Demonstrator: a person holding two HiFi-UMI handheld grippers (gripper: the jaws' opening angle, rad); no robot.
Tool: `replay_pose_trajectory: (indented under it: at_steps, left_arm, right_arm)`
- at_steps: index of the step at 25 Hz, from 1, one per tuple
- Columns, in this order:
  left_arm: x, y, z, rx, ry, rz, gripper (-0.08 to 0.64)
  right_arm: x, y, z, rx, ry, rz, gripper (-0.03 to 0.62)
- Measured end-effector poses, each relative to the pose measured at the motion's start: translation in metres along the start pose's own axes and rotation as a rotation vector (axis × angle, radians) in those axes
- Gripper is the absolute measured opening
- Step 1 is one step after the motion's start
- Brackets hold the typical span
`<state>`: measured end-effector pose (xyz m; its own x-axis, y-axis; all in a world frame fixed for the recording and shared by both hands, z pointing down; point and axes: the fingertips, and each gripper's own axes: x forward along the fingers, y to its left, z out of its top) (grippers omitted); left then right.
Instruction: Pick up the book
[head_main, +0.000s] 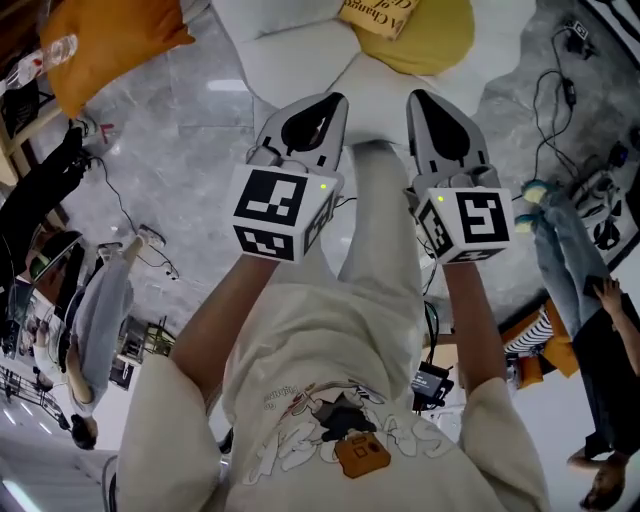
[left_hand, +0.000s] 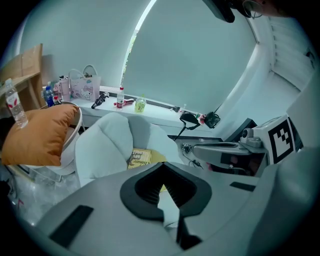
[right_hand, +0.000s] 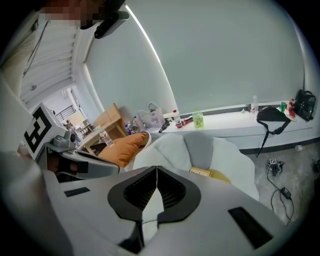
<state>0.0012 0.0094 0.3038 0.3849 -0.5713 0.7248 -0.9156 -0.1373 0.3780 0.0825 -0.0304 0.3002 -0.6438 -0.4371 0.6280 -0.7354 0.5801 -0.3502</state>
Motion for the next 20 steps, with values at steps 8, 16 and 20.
replay_pose_trajectory:
  at_steps: [8, 16, 20]
  left_arm:
    - [0.066, 0.012, -0.023, -0.014, 0.029, 0.009, 0.006]
    - [0.124, 0.028, -0.047, -0.009, 0.059, 0.017, 0.006]
    - [0.148, 0.035, -0.064, 0.003, 0.077, 0.016, 0.006]
  right_arm:
    - [0.037, -0.043, -0.028, 0.055, 0.009, -0.038, 0.025]
    - [0.069, -0.071, -0.068, 0.061, 0.06, -0.011, 0.025]
    - [0.086, -0.087, -0.09, 0.1, 0.059, -0.021, 0.025]
